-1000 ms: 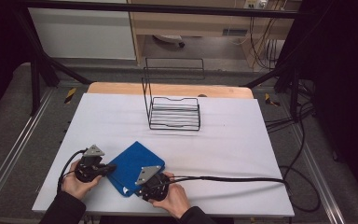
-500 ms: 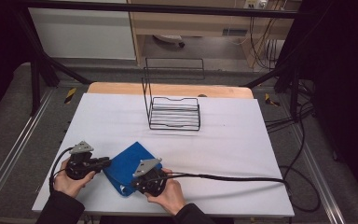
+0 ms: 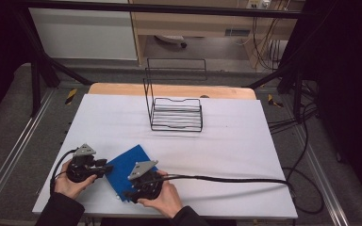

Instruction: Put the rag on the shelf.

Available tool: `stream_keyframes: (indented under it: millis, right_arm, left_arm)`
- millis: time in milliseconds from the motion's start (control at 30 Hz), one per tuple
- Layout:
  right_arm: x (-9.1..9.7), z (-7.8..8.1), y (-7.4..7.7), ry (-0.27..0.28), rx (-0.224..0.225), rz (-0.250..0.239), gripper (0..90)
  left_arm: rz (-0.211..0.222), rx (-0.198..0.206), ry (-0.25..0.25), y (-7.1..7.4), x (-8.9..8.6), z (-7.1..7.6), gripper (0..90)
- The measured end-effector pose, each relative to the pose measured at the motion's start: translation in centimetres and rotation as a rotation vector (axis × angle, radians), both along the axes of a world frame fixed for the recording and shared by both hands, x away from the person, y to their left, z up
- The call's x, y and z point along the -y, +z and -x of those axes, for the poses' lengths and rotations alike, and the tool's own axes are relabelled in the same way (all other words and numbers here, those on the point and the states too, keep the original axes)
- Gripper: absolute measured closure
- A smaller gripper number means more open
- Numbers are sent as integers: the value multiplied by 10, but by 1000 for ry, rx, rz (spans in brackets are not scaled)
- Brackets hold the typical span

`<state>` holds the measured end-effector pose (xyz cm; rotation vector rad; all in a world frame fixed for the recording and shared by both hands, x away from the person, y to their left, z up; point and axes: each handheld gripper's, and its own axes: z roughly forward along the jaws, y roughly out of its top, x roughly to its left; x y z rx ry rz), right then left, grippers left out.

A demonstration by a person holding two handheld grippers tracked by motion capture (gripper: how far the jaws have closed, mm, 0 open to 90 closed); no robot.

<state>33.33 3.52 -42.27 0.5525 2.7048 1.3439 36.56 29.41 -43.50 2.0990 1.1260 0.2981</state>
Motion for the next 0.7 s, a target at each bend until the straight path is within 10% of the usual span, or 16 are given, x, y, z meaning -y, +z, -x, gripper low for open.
stream_keyframes:
  millis: [200, 400, 700]
  right_arm:
    - [53, -36, 0, -264, 10, 36, 455]
    - [59, -40, -32, -298, -59, 63, 523]
    - [59, -38, -33, -300, -133, 26, 838]
  left_arm:
    - [-11, -23, -6, -5, -2, -3, 623]
    - [-14, -32, -18, -7, -2, -5, 657]
    - [-4, -44, -26, -8, -3, -6, 673]
